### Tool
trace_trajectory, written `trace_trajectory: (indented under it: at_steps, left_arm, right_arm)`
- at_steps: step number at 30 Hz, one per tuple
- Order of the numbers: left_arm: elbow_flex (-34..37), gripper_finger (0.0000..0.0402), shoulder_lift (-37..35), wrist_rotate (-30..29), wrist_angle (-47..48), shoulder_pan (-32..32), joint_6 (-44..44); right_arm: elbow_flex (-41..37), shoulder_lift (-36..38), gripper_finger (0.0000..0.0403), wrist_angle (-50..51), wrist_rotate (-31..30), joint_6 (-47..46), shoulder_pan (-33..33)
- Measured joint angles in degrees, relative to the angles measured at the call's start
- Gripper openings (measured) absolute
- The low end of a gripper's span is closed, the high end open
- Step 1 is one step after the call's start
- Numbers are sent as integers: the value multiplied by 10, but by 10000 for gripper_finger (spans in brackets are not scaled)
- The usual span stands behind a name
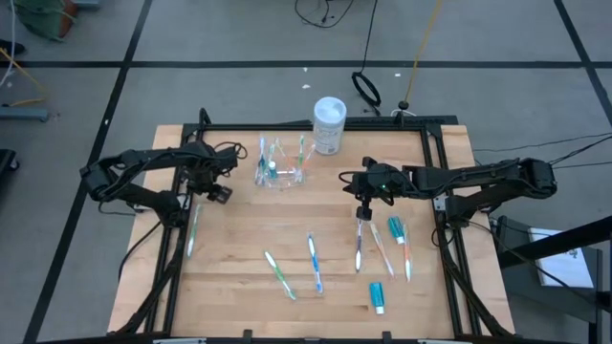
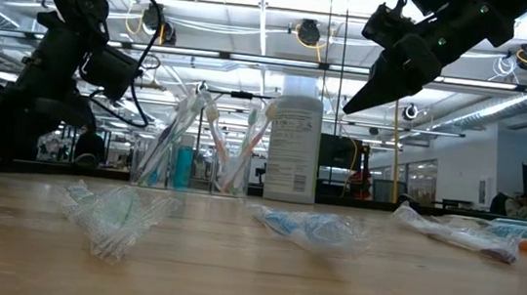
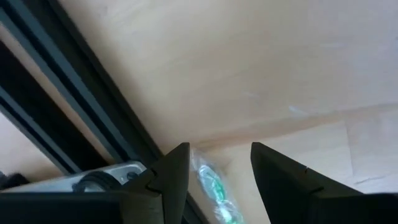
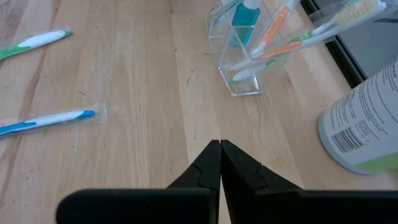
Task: Pick & Place toothbrushing station
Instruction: Put the green toothbrush into the transparent organizer
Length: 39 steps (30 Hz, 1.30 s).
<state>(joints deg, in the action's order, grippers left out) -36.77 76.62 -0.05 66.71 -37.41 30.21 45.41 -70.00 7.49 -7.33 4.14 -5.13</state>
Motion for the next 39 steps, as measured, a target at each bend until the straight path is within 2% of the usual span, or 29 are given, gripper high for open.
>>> trace_trajectory:
  at_steps: [8,13,16,21,27,31,39]
  left_arm:
    - [0,177,2,9,-2,6,12]
    - [0,177,24,12,3,30,-41]
    - [0,177,55,9,7,56,-91]
    - [-1,177,117,-34,5,78,-51]
    - [-19,177,182,-39,26,80,-64]
    - [-41,177,183,-71,48,80,-58]
    - [-81,177,174,-43,122,92,-39]
  right_arm:
    - [0,0,4,0,0,0,0]
    - [0,0,4,0,0,0,0]
    - [0,0,4,0,1,-8,0]
    - [0,0,4,0,1,-30,0]
    - [0,0,4,0,1,-27,0]
    - [0,0,4,-8,1,-17,0]
    - [0,0,4,-9,1,-19,0]
